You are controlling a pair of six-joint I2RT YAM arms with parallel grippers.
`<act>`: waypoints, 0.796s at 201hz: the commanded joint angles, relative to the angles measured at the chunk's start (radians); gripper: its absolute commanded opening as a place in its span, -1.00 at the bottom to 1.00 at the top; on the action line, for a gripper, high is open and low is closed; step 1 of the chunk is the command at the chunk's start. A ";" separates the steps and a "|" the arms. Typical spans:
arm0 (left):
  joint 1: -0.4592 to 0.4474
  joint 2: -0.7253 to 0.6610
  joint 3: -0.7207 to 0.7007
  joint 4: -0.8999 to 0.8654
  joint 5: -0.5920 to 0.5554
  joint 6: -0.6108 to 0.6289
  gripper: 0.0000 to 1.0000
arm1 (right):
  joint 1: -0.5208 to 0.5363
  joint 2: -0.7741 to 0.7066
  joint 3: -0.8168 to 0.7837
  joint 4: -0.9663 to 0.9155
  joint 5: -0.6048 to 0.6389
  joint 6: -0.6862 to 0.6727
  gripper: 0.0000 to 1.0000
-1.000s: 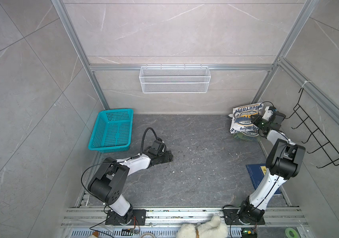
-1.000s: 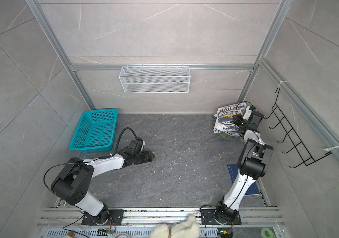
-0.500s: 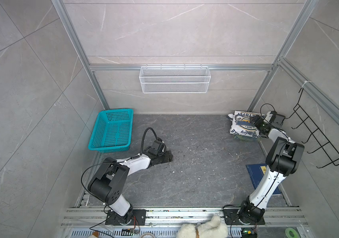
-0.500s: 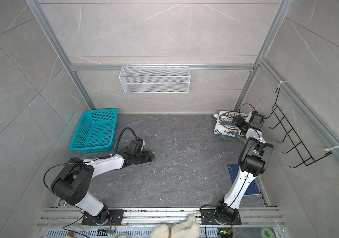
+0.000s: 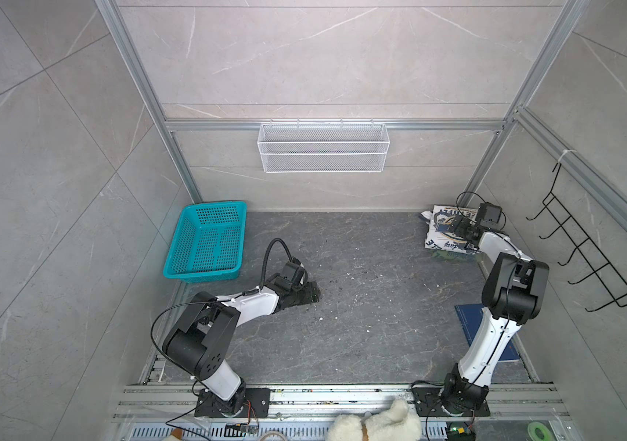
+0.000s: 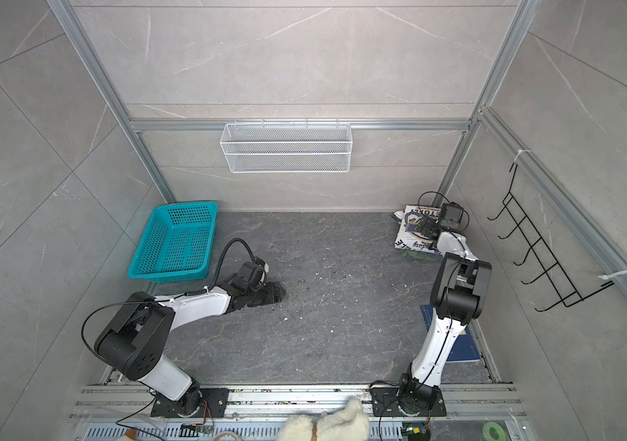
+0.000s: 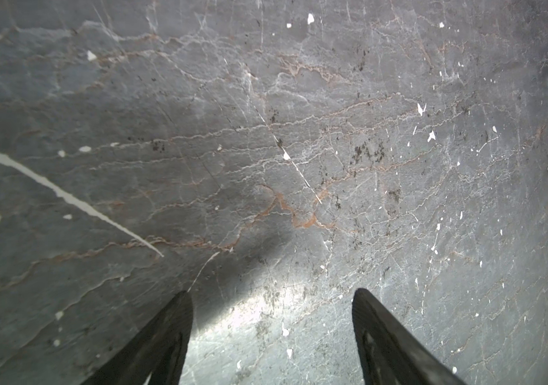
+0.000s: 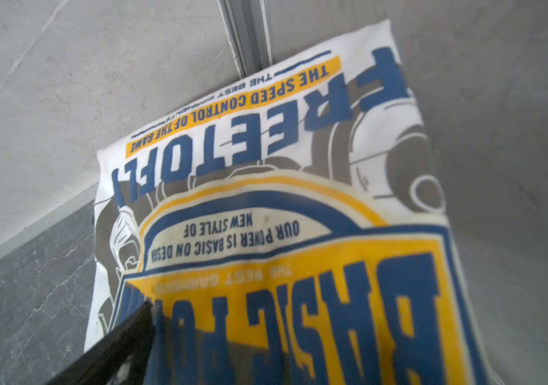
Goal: Fold and stack tank tops
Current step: Place the tank top on the tank top.
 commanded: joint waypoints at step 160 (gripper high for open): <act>-0.038 0.006 -0.008 0.031 -0.019 0.013 0.55 | 0.098 -0.141 -0.098 0.141 0.175 -0.136 0.99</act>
